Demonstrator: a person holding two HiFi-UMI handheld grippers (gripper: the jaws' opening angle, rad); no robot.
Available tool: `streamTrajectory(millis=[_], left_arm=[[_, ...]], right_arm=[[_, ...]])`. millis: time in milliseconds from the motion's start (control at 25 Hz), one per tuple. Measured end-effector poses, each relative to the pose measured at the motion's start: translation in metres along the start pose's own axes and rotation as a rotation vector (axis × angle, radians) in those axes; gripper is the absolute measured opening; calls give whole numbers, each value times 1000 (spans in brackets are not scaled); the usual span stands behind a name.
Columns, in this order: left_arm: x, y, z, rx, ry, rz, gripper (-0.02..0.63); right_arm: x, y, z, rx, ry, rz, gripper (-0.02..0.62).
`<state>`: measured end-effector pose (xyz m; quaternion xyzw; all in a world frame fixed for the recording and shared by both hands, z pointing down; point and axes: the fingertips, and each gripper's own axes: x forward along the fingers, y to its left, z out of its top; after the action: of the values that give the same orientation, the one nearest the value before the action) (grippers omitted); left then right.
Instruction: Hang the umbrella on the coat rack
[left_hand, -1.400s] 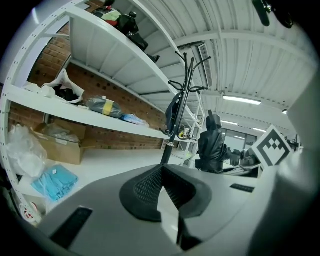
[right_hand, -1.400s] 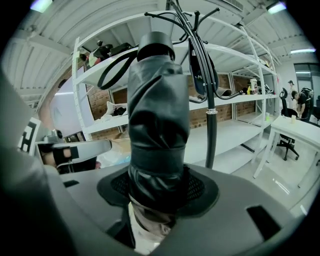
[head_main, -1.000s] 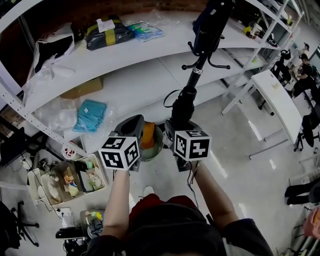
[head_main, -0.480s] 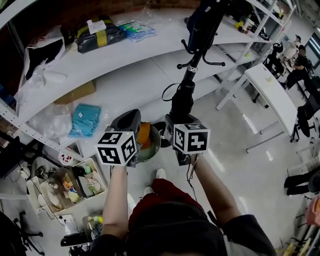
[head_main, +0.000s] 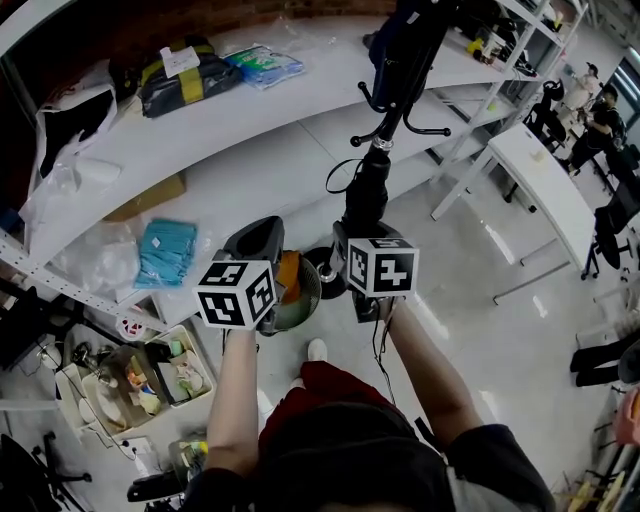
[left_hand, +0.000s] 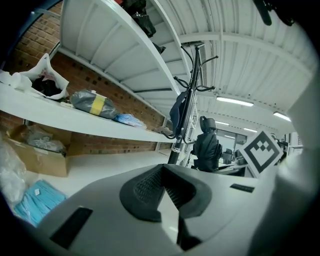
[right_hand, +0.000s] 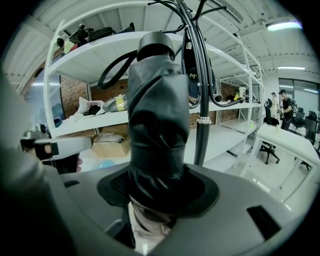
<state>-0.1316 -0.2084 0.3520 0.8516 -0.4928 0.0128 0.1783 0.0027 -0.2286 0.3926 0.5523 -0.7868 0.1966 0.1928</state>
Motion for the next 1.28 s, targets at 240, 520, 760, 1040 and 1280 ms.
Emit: streamTrajectory(millis=[240,520,760,1040,1280], left_arm=[[21,9,2,-9,9,1,11],[40,22,2,-29,12,7,11],[57,29,0,-42,22,9,11],[79,33,1,-32,35,5,11],[99,32,3,-31,40,-12,11]], right_arm=[[19,-16,9,12,9,-14,221],[41,-31,14,30,35,-28,221],[55,-46,16,34,48,-47,221],[68,-63,13,33,73,-69,221],[77,-79,13,31,90,-99,221]])
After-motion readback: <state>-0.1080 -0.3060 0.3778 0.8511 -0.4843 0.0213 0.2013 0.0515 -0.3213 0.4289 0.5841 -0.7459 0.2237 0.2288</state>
